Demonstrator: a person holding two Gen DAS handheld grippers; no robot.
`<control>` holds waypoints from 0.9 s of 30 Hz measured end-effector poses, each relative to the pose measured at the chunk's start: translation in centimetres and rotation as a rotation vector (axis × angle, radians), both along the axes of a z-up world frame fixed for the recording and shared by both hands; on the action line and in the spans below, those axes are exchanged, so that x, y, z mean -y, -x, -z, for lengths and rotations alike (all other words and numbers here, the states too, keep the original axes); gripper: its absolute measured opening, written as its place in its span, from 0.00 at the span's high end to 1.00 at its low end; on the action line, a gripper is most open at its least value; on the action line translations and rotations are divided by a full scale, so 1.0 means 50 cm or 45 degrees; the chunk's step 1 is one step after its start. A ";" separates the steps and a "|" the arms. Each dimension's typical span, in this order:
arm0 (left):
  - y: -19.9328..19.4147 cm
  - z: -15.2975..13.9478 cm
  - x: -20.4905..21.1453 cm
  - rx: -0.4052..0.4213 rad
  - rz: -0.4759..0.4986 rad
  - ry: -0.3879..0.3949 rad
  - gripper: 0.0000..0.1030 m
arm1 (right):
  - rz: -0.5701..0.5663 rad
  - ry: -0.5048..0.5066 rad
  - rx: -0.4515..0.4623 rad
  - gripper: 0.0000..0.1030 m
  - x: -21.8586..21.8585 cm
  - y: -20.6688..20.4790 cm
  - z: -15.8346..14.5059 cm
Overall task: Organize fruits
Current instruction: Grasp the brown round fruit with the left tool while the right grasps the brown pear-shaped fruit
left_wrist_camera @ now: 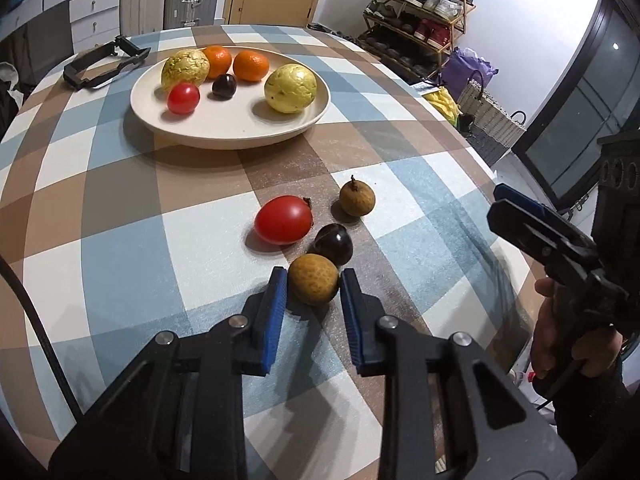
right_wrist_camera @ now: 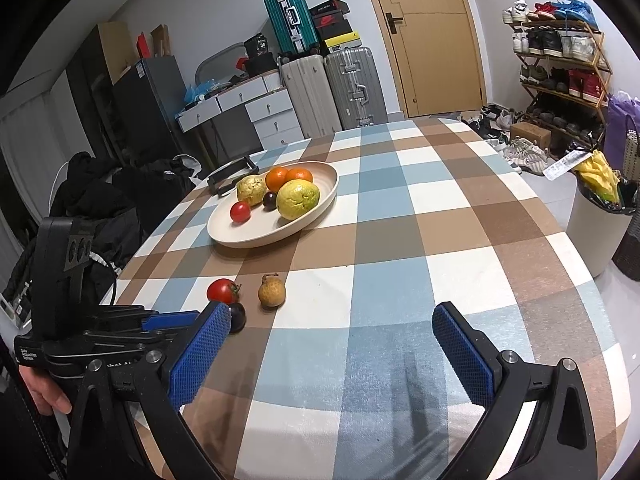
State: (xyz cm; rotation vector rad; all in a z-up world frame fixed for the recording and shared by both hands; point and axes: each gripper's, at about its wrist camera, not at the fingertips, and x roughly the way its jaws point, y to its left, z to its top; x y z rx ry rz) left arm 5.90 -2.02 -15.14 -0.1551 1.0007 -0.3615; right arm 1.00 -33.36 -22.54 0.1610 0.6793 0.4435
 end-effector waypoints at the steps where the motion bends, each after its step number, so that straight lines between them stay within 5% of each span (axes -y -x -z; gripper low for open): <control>1: 0.002 0.000 -0.004 0.002 -0.003 0.008 0.76 | -0.003 0.001 -0.003 0.00 -0.002 -0.002 0.000; 22: 0.018 -0.011 -0.110 0.037 -0.085 0.132 0.77 | -0.115 0.015 -0.162 0.02 -0.107 -0.093 0.034; 27: 0.019 -0.012 -0.128 0.043 -0.103 0.145 0.76 | -0.139 0.031 -0.185 0.18 -0.131 -0.105 0.044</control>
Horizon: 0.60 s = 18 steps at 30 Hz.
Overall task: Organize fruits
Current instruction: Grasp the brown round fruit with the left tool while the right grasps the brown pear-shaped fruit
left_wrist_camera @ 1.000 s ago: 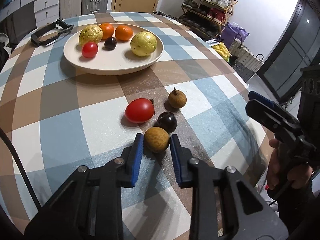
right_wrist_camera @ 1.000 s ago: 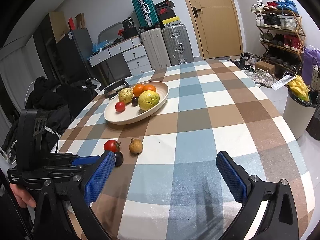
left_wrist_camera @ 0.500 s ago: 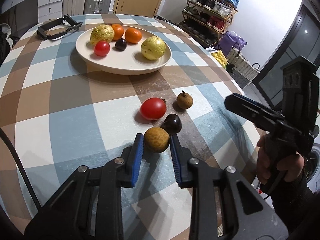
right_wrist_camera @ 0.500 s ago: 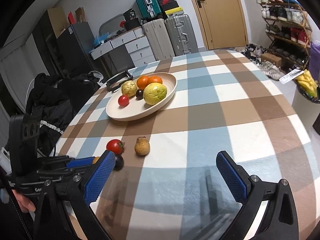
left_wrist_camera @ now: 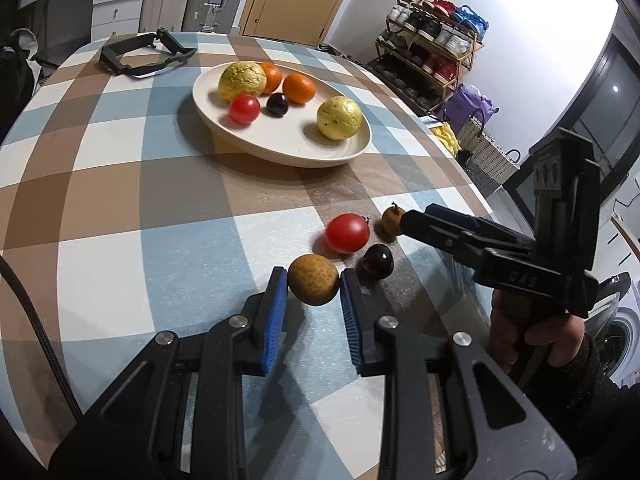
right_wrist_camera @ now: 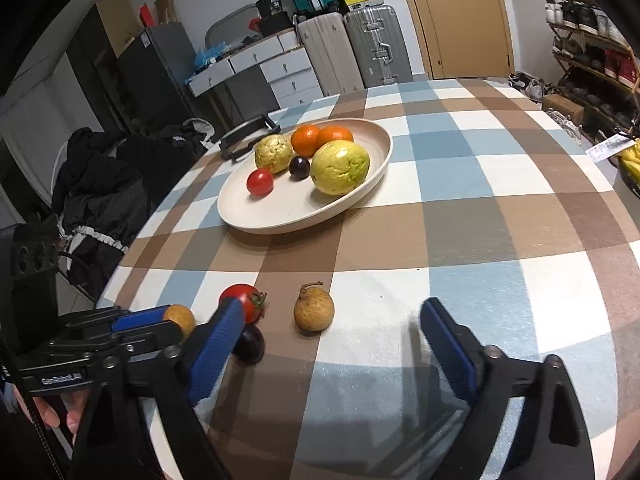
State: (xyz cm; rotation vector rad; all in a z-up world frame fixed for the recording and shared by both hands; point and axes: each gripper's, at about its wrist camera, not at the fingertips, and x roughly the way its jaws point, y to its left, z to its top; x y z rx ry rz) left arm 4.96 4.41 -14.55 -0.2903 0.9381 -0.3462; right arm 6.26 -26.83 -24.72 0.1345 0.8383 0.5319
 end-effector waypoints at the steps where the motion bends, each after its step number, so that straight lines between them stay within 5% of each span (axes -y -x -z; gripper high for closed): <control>1: 0.000 0.001 -0.004 -0.002 -0.008 0.002 0.77 | -0.005 0.002 -0.008 0.19 -0.004 -0.003 0.002; 7: -0.003 -0.003 -0.025 0.002 -0.045 0.014 0.76 | -0.029 -0.026 -0.027 0.29 -0.014 -0.012 0.006; 15: -0.011 -0.014 -0.042 0.010 -0.085 0.011 0.76 | -0.054 -0.014 -0.025 0.69 -0.024 -0.012 0.009; 18: -0.017 -0.022 -0.042 0.022 -0.089 0.006 0.76 | -0.069 -0.020 -0.021 0.77 -0.025 -0.011 0.008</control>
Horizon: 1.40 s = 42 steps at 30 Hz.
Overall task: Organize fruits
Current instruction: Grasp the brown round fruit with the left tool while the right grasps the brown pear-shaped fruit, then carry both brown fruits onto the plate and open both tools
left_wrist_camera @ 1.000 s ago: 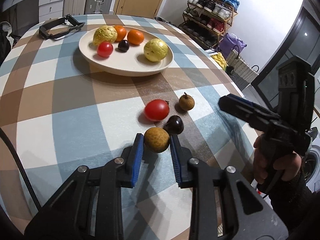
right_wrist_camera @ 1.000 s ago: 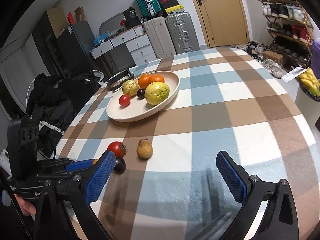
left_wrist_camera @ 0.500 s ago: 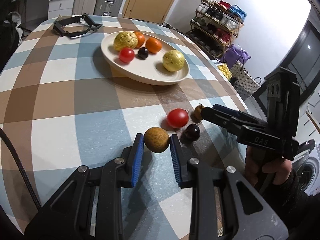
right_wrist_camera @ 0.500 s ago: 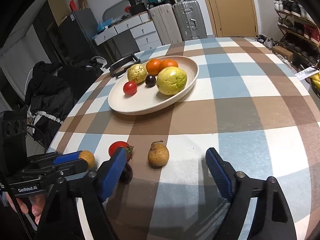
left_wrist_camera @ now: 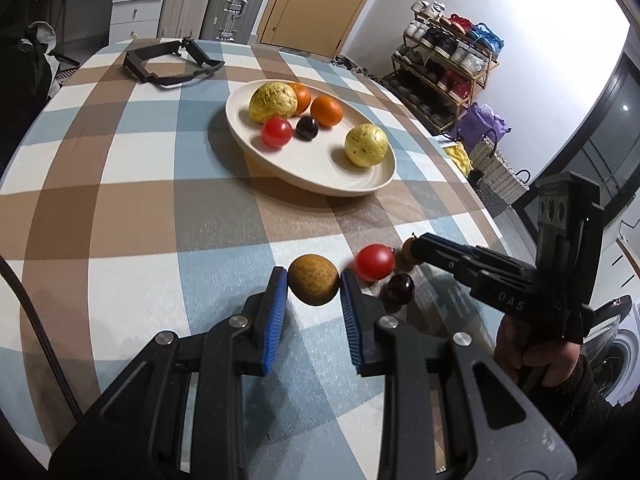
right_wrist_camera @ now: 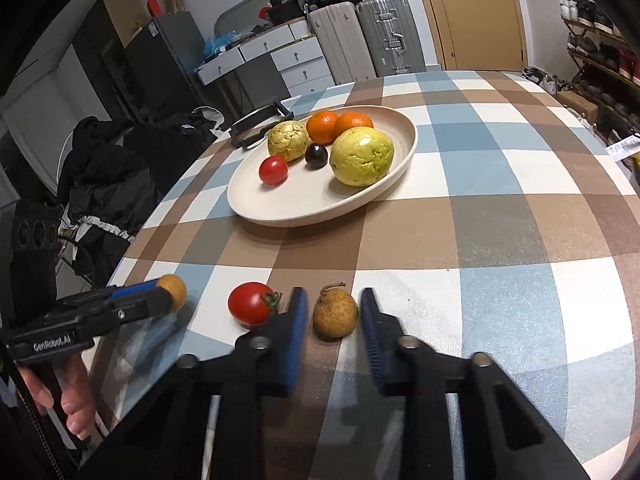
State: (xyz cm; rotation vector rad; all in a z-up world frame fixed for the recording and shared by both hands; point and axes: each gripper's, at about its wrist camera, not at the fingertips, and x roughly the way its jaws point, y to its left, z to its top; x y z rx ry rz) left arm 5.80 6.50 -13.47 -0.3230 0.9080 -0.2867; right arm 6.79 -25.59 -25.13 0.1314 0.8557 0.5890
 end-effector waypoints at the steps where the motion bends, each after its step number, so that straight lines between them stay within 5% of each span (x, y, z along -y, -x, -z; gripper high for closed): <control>1: -0.002 -0.002 0.000 0.004 -0.002 -0.002 0.76 | -0.005 -0.007 0.002 0.77 0.000 0.000 -0.001; 12: -0.060 -0.035 0.016 0.045 0.005 -0.034 0.76 | 0.010 -0.039 0.037 0.77 0.022 -0.003 -0.017; 26: -0.248 -0.083 0.066 0.083 0.014 -0.057 0.76 | 0.021 -0.143 0.128 0.77 0.066 -0.115 -0.116; 42: -0.438 -0.021 0.133 -0.019 0.070 -0.006 0.76 | -0.005 -0.200 0.077 0.77 0.041 -0.310 -0.126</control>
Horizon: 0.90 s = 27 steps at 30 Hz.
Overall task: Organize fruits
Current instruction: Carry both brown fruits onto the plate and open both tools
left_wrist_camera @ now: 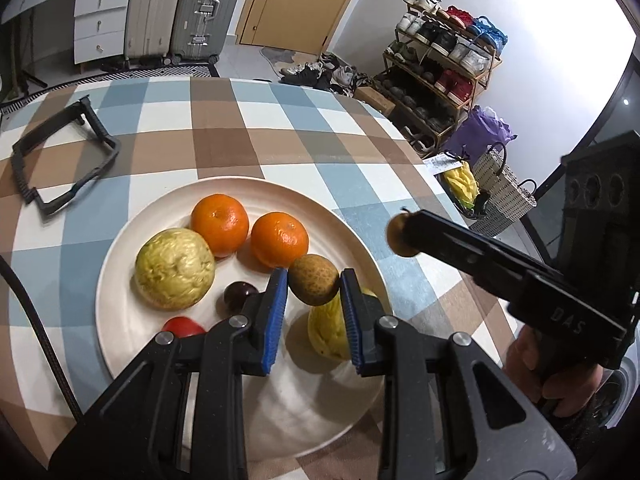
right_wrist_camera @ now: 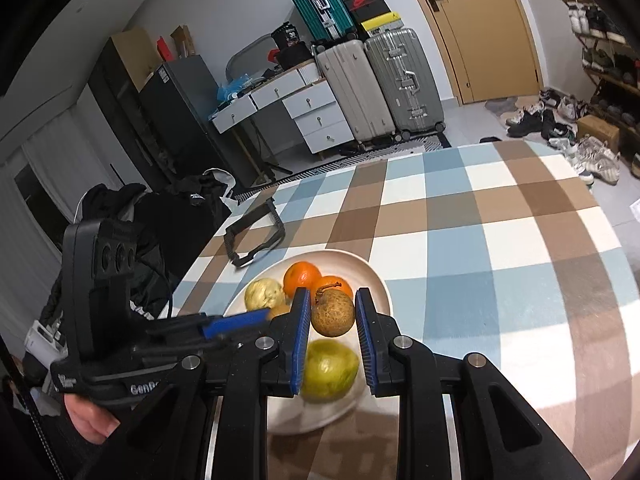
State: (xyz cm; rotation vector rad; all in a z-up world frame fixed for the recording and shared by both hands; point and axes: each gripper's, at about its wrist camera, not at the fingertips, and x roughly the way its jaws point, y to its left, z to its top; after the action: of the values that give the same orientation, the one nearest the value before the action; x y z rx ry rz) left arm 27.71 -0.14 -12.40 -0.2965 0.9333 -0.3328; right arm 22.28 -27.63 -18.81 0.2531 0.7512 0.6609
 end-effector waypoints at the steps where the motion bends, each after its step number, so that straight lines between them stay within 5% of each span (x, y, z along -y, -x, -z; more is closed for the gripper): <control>1: -0.002 0.004 0.001 -0.002 -0.001 0.002 0.76 | -0.002 -0.002 -0.007 0.77 -0.002 -0.007 0.004; 27: -0.017 0.036 -0.011 -0.051 -0.007 -0.015 0.76 | -0.004 0.088 -0.120 0.77 -0.047 -0.065 0.078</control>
State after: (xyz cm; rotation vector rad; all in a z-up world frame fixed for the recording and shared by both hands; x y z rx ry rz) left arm 28.57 0.41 -14.20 -0.2959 0.9730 -0.3176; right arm 25.54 -25.26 -22.70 0.2210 0.8629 0.6279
